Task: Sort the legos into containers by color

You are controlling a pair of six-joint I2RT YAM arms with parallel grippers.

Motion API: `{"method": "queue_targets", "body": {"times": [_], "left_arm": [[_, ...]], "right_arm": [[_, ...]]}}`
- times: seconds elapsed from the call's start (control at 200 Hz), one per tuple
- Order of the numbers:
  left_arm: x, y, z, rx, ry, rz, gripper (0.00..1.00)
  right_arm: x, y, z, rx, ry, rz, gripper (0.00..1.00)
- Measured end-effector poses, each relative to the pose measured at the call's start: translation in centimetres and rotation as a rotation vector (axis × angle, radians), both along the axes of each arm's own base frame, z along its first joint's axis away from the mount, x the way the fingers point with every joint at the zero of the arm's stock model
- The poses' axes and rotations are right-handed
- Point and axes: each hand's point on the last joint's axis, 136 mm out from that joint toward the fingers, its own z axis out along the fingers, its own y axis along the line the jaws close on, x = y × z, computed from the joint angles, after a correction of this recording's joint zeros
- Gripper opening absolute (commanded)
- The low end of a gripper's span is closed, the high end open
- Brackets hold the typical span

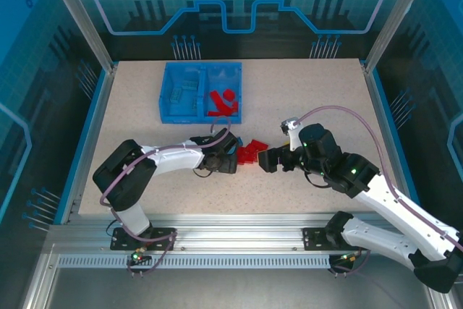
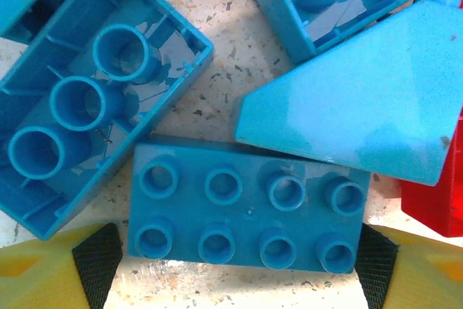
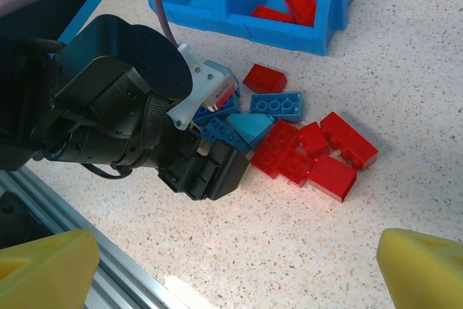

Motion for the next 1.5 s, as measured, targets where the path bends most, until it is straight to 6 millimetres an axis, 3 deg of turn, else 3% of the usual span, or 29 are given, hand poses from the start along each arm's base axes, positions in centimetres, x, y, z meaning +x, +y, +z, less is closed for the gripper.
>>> {"method": "queue_targets", "body": {"times": [0.225, 0.685, 0.845, 0.94, 1.096, 1.226, 1.316, 1.421, 1.501], "left_arm": [[0.4, 0.0, -0.3, 0.047, -0.008, -0.068, 0.89], [1.7, -0.8, -0.1, 0.060, -0.071, -0.137, 0.61], [1.4, -0.5, 0.3, 0.048, -0.078, -0.125, 0.59], [0.7, 0.0, 2.2, 0.021, -0.096, -0.102, 0.59], [0.8, 0.6, 9.7, -0.095, -0.238, -0.042, 0.60], [2.9, 3.4, 14.6, -0.157, -0.327, 0.083, 0.59], [6.6, 8.3, 17.2, -0.168, -0.389, 0.266, 0.59], [10.3, 13.3, 18.7, -0.174, -0.423, 0.451, 0.59], [13.7, 15.5, 18.7, -0.192, -0.406, 0.542, 0.59]], "right_arm": [[0.1, 0.1, -0.4, -0.006, 0.016, -0.004, 1.00], [0.0, 0.0, -0.8, 0.000, 0.044, -0.021, 1.00], [-0.3, 0.2, -1.1, 0.007, 0.064, -0.009, 1.00], [-0.8, 0.8, -1.5, 0.012, 0.095, 0.022, 1.00], [-1.5, 1.9, -2.2, 0.037, 0.152, 0.074, 1.00], [-1.5, 2.0, -1.9, 0.056, 0.148, 0.073, 1.00], [-1.3, 2.0, -1.7, 0.058, 0.140, 0.068, 1.00], [-1.2, 2.0, -1.7, 0.058, 0.140, 0.063, 1.00], [-1.2, 1.9, -1.7, 0.059, 0.141, 0.058, 1.00]]}}
